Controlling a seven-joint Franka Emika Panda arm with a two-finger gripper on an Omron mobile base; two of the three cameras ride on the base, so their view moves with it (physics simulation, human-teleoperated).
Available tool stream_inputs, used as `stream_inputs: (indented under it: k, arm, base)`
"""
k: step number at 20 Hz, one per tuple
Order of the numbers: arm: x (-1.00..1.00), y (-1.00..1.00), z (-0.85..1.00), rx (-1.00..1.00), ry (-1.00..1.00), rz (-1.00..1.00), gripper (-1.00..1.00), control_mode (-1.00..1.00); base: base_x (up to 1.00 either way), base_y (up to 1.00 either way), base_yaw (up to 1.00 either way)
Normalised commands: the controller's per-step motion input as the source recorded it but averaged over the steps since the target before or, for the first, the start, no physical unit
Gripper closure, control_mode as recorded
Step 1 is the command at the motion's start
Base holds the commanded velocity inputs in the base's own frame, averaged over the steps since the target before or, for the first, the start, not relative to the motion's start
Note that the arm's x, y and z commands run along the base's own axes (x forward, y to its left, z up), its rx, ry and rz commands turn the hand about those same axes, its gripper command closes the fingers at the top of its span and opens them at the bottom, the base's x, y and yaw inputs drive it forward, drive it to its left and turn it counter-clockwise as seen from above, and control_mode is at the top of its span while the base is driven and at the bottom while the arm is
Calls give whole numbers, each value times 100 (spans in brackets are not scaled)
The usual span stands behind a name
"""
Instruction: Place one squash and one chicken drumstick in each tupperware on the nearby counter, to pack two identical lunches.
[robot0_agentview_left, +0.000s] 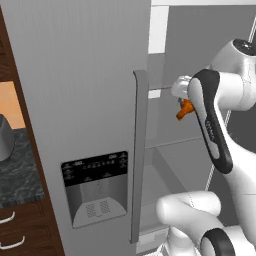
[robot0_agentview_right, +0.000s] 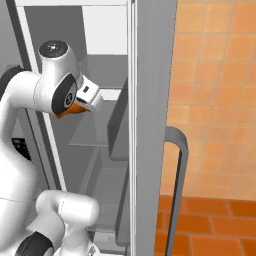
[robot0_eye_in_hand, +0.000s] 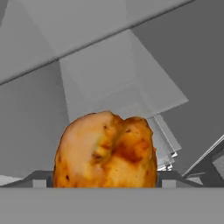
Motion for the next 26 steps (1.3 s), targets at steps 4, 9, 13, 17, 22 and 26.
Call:
stream_inputs:
  k: [4,9,13,17,22,26]
  arm:
    - [-25,0,0,-2,0,11,100,100]
    - [0,0,0,0,0,0,100,100]
    - [0,0,0,0,0,0,100,100]
    - [0,0,0,0,0,0,100,100]
    - [0,0,0,0,0,0,100,100]
    - [0,0,0,0,0,0,100,100]
  base:
    - [-75,11,30]
    - [-91,74,29]
    - [5,100,6]
    - [34,100,0]
    - [44,100,-3]
    - [46,100,-10]
